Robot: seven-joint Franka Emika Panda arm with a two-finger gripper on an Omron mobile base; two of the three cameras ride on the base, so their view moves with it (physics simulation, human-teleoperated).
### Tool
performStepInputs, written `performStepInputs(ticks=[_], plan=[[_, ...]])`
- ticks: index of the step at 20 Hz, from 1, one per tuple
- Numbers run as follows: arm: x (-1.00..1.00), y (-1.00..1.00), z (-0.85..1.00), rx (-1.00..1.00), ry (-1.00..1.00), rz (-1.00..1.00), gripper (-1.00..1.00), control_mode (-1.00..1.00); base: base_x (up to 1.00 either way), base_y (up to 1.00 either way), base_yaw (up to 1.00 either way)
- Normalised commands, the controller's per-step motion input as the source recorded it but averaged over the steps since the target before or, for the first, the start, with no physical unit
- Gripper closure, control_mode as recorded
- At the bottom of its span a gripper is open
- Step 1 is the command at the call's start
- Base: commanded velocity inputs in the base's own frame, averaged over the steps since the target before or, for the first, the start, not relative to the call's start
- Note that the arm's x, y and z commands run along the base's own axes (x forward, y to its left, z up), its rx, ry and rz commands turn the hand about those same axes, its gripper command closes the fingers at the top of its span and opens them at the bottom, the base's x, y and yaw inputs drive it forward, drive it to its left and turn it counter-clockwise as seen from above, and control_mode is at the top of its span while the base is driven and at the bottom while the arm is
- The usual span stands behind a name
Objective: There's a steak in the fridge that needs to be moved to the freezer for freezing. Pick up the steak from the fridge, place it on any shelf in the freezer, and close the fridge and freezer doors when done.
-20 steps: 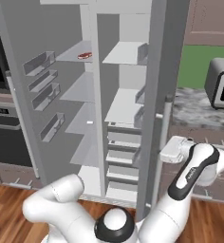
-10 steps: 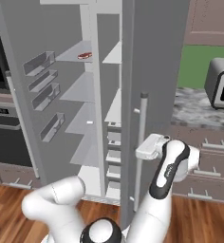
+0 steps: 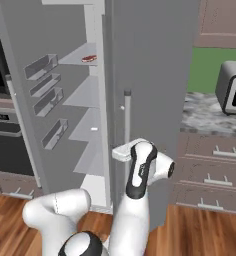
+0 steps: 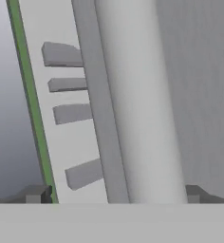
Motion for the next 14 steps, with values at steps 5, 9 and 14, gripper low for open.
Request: performStepInputs(ticks=[5,9,14], plan=[[0.45,0.74,0.04,-0.02,0.02,-0.15,-1.00,-1.00,0.00,0.00,0.00],[0.60,0.43,0.02,-0.04,0.08,-0.07,-1.00,-1.00,0.00,0.00,0.00],[0.64,0.42,0.07,-0.03,0.07,-0.07,-1.00,-1.00,0.00,0.00,0.00]])
